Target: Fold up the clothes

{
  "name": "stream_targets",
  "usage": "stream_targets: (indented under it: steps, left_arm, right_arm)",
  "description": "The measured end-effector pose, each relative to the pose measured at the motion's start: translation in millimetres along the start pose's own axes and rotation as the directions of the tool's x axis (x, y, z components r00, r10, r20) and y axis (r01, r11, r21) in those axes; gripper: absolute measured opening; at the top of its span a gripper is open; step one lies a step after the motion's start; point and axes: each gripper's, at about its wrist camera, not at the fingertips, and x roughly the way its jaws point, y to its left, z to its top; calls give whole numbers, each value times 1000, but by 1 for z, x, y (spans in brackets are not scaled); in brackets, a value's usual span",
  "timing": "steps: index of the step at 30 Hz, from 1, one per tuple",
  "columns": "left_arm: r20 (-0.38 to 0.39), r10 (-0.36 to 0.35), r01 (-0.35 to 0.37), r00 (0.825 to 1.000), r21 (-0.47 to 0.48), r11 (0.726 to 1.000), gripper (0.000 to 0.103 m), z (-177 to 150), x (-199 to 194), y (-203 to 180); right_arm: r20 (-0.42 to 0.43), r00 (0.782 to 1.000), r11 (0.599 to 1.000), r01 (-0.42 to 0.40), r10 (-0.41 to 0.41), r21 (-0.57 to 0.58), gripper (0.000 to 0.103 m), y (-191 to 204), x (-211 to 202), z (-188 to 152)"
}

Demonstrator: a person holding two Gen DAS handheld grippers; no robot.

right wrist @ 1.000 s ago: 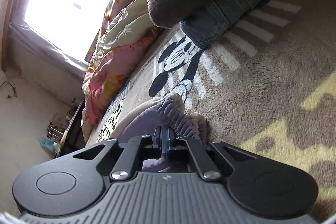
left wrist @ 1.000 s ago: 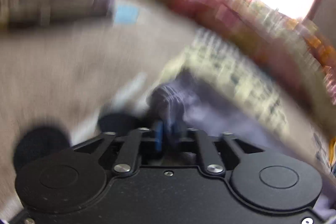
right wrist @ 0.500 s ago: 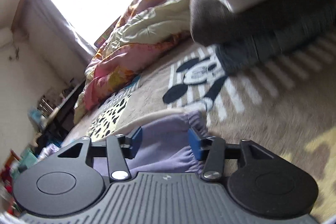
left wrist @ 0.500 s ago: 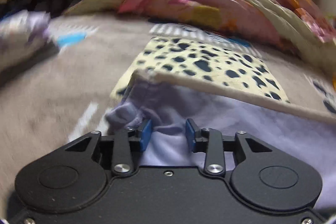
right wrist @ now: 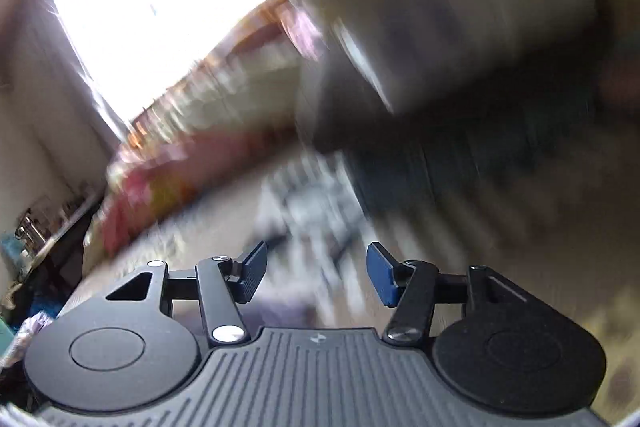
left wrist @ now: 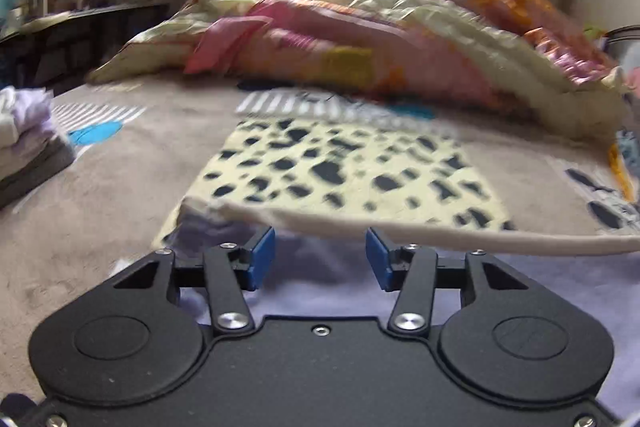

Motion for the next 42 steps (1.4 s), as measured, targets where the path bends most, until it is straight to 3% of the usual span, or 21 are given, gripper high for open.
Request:
stream_targets:
  steps: [1, 3, 5, 7, 9, 11, 13, 14, 16, 19, 23, 25, 31, 33, 35, 38, 42]
  left_arm:
    - [8, -31, 31, 999, -6, 1000, 50, 1, 0, -3]
    - [-15, -94, 95, 995, 9, 995, 52, -1, 4, -13]
    - [-81, -97, 100, 992, 34, 994, 62, -11, 20, -21]
    - [-136, -97, 104, 986, 52, 993, 67, -18, 32, -27]
    - [-109, -95, 98, 990, 22, 995, 68, -8, 23, -21]
    - [-33, -70, 68, 997, -45, 997, 68, 1, 8, -4]
    - [40, -19, 25, 999, -161, 987, 68, 8, -14, 24]
    - [64, 8, 7, 998, -229, 973, 68, 7, -27, 41]
    - [103, 67, -25, 992, -359, 933, 68, 4, -52, 75]
    - [49, 127, -85, 991, -509, 857, 67, -17, -77, 117]
    - [8, -26, 24, 1000, -697, 716, 66, -50, -77, 141]
    - [25, -59, 59, 998, -706, 706, 66, -57, -67, 136]
    - [-2, -66, 50, 998, -620, 783, 61, -46, -33, 128]
    - [-9, -68, 48, 998, -615, 787, 47, -45, -24, 132]
    - [-15, -74, 49, 997, -616, 786, 42, -45, -16, 136]
    - [-27, -128, 79, 991, -659, 748, 41, -43, -20, 143]
    - [-33, -194, 103, 980, -756, 647, 42, -50, -29, 152]
  right_arm:
    - [27, 999, 998, -30, 32, -48, 57, 11, -6, 4]
    - [-67, 990, 986, -132, 126, -97, 55, 28, 4, -2]
    - [-168, 979, 987, -133, 116, -94, 56, 31, 25, -18]
    - [-257, 964, 996, -79, 68, -36, 51, 12, 47, -34]
    - [-236, 969, 997, -75, 77, 15, 34, -3, 46, -35]
    - [-241, 968, 997, -78, 72, -17, 34, 0, 40, -29]
    - [-198, 975, 994, -107, 99, -27, 48, 1, 28, -30]
    - [-178, 979, 994, -109, 104, -16, 57, 1, 23, -31]
    - [-138, 984, 993, -114, 114, 5, 59, 0, 13, -33]
    - [-89, 990, 994, -102, 106, 48, 60, 1, 8, -32]
    - [-84, 992, 993, -90, 96, 73, 61, -3, 9, -33]
    - [-86, 992, 993, -91, 97, 73, 62, -2, 9, -34]
    - [-116, 987, 993, -106, 111, 42, 67, -2, 13, -39]
    - [-117, 987, 994, -107, 111, 38, 67, -2, 14, -40]
    - [-118, 987, 994, -107, 111, 32, 67, -2, 15, -40]
    - [-118, 987, 994, -107, 109, 27, 68, -1, 15, -41]
    - [-113, 988, 994, -106, 108, 24, 68, -1, 15, -42]
